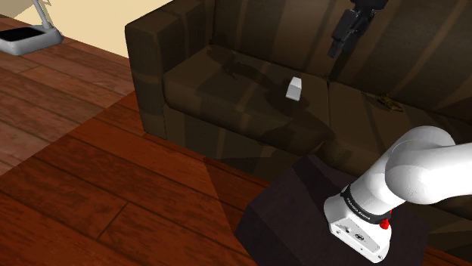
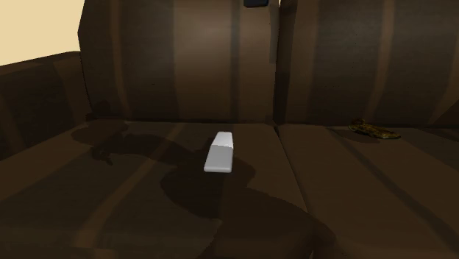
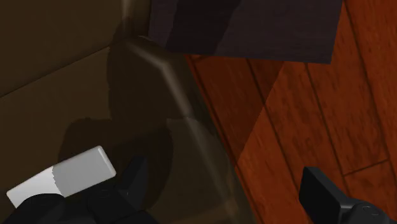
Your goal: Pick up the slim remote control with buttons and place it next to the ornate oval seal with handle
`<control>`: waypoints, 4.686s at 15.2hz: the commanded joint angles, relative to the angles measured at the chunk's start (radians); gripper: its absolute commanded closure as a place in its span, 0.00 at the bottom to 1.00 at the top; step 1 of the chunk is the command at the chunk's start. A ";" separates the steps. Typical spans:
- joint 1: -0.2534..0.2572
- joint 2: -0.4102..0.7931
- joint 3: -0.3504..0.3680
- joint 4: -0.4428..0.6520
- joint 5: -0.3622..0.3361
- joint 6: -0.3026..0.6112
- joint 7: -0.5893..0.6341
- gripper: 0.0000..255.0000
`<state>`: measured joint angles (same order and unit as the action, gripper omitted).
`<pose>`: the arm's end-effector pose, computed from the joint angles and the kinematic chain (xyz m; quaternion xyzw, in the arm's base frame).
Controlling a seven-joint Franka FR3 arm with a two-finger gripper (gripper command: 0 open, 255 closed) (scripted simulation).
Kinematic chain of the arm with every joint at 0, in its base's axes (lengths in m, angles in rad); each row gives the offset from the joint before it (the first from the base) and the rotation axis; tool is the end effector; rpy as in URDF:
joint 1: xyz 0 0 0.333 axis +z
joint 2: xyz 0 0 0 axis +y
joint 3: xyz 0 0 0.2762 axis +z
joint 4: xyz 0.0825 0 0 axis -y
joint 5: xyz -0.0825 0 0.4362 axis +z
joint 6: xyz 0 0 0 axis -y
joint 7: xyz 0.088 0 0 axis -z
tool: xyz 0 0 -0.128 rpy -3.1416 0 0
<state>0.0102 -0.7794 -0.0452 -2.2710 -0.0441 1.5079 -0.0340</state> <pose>0.3827 -0.0220 0.5773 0.9999 0.0043 0.0077 0.0063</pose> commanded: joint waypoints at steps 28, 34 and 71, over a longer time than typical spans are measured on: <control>-0.254 0.766 -0.153 0.138 0.026 0.633 0.476 0.00; -0.305 0.937 -0.200 0.226 0.077 0.712 0.547 0.00; -0.306 0.923 -0.203 0.253 0.073 0.672 0.553 1.00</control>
<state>-0.2963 0.1547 -0.2479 -2.0207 0.0322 2.1931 0.5167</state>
